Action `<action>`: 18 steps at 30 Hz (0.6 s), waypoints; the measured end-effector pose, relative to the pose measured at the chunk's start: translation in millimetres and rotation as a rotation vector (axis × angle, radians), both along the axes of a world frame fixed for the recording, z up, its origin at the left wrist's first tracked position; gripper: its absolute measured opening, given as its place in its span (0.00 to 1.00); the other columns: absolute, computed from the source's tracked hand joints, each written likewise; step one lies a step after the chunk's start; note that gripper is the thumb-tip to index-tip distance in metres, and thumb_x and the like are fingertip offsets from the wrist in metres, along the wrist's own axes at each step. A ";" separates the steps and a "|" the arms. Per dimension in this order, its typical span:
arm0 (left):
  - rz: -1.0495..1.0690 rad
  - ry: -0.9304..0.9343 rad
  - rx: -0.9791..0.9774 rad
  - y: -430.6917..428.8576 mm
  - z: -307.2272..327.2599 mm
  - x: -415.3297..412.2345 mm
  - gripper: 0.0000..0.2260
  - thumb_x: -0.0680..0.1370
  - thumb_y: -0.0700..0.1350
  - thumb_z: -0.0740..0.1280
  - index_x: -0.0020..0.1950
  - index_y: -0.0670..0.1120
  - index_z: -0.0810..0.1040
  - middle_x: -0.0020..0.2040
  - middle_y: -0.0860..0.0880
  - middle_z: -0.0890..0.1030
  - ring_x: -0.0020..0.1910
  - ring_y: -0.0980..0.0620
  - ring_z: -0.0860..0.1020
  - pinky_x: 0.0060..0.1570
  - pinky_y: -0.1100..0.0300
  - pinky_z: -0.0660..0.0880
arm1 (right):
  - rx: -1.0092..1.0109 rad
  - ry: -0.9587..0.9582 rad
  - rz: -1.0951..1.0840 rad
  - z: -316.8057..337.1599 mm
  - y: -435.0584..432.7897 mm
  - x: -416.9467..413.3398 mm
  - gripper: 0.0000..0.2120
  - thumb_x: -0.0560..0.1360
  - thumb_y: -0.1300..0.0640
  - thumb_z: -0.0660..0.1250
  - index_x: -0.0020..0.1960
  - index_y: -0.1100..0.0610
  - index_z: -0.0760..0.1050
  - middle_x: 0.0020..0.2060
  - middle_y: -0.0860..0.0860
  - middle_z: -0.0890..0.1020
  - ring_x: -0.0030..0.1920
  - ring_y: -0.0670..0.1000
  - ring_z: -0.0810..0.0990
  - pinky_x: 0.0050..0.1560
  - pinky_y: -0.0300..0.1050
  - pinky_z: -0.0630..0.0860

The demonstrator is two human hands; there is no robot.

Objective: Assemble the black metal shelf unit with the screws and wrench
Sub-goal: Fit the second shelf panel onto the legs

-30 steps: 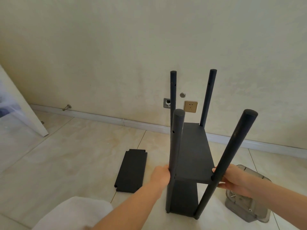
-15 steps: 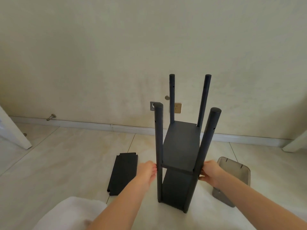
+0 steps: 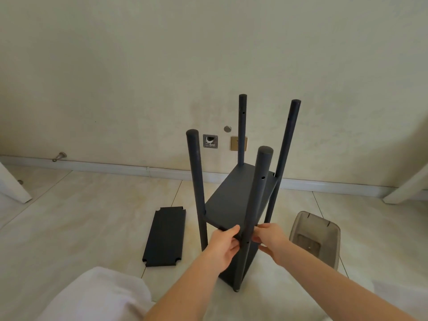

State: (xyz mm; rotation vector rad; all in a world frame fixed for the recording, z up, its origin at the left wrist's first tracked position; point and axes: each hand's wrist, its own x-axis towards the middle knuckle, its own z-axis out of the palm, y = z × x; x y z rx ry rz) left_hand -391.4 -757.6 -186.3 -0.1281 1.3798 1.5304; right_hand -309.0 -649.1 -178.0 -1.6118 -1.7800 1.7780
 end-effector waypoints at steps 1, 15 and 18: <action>-0.009 0.011 0.007 -0.8 0.1 0.0 0.12 0.82 0.40 0.67 0.64 0.41 0.76 0.56 0.42 0.84 0.52 0.46 0.83 0.66 0.47 0.74 | 0.012 -0.001 0.018 0.7 0.5 1.0 0.07 0.79 0.57 0.67 0.44 0.57 0.79 0.49 0.59 0.84 0.53 0.58 0.82 0.54 0.48 0.80; 0.017 0.025 0.061 -2.3 -5.9 -1.3 0.10 0.82 0.39 0.66 0.63 0.41 0.76 0.59 0.43 0.83 0.58 0.46 0.82 0.67 0.49 0.73 | -0.130 -0.018 0.094 -15.5 56.8 34.1 0.13 0.83 0.53 0.61 0.57 0.62 0.78 0.53 0.57 0.83 0.54 0.56 0.81 0.57 0.51 0.77; 0.031 0.015 0.054 -0.7 -8.9 -1.7 0.08 0.82 0.40 0.67 0.61 0.42 0.77 0.57 0.44 0.83 0.54 0.48 0.83 0.67 0.49 0.73 | -0.014 -0.133 0.101 -42.5 80.2 48.7 0.10 0.81 0.58 0.63 0.57 0.65 0.75 0.51 0.60 0.80 0.49 0.58 0.78 0.52 0.51 0.75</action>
